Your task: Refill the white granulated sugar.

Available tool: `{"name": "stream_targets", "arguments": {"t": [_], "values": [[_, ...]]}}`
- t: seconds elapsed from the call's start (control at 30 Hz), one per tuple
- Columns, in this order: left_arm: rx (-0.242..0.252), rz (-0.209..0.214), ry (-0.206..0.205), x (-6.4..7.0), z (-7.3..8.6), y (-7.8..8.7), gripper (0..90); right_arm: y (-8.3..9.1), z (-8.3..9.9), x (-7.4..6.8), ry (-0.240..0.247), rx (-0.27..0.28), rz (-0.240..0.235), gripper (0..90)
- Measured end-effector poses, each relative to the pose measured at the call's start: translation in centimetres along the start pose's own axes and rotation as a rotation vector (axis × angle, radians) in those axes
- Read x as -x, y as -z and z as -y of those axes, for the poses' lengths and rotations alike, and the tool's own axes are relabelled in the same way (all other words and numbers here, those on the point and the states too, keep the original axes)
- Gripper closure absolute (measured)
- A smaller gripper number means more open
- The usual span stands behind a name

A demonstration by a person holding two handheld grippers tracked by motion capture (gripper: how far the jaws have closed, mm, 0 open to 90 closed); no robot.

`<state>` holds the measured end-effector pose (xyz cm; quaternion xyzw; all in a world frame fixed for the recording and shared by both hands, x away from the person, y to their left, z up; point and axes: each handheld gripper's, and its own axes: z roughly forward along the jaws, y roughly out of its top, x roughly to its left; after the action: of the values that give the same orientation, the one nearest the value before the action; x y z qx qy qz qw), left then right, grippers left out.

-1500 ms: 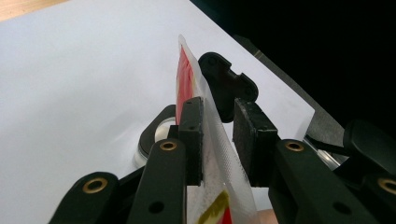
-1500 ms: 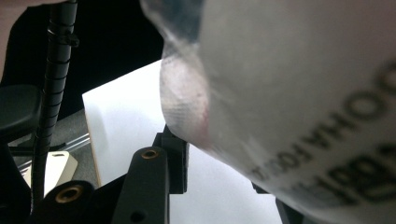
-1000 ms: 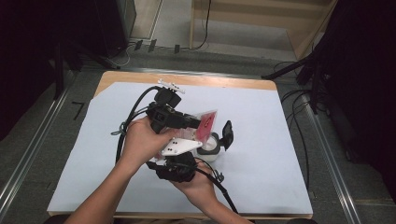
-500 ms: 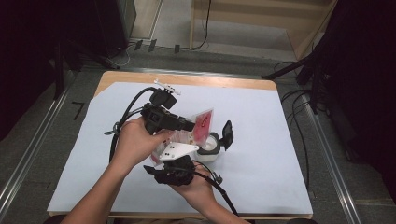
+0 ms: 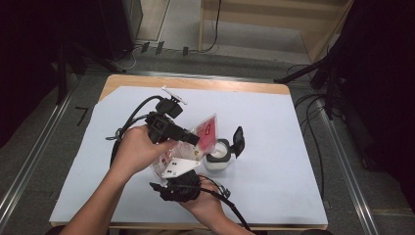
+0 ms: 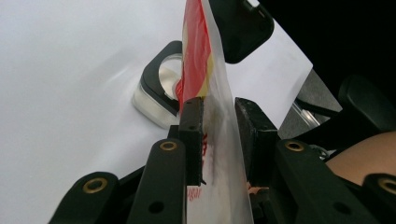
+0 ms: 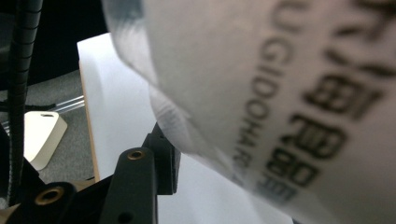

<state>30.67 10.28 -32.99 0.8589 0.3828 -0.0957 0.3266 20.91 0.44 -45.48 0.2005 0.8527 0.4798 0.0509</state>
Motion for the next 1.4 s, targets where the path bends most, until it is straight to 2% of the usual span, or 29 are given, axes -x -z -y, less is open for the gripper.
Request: {"name": "stream_targets", "arguments": {"t": [0.33, 0.47, 0.7, 0.8, 0.93, 1.1, 1.23, 1.27, 1.4], "values": [[-0.026, 0.017, 0.012, -1.0, 0.1, -1.3, 74.2, -1.2, 1.4, -0.3, 0.023, -0.054, -0.007, 56.1], [-0.035, 0.016, 0.009, -1.3, 0.1, -1.8, 74.4, -1.4, 1.8, -0.2, 0.034, -0.056, -0.012, 56.0], [-0.043, 0.023, 0.015, -2.0, 0.2, -2.7, 74.9, -1.8, 2.7, 0.0, 0.025, -0.063, -0.033, 56.1], [-0.049, 0.038, 0.015, -2.4, 0.3, -3.1, 75.4, -2.0, 3.0, 0.1, 0.036, -0.068, -0.030, 56.4], [-0.078, 0.038, 0.001, -2.7, 0.7, -3.9, 77.1, -2.3, 3.3, 0.2, 0.031, -0.078, -0.041, 58.1], [-0.048, 0.057, -0.009, -3.0, 1.0, -3.3, 82.6, -2.4, 3.4, 0.4, 0.027, -0.088, -0.032, 58.4], [0.020, 0.070, -0.014, -3.1, 1.2, -2.0, 85.0, -2.3, 3.4, 1.1, 0.015, -0.085, -0.017, 57.4], [0.041, 0.076, -0.015, -3.1, 1.3, -1.6, 86.0, -2.0, 3.3, 1.5, -0.007, -0.077, -0.016, 56.8], [0.088, 0.079, -0.028, -3.1, 1.4, -0.2, 86.7, -1.6, 3.2, 2.3, -0.016, -0.060, 0.008, 55.5]]}}
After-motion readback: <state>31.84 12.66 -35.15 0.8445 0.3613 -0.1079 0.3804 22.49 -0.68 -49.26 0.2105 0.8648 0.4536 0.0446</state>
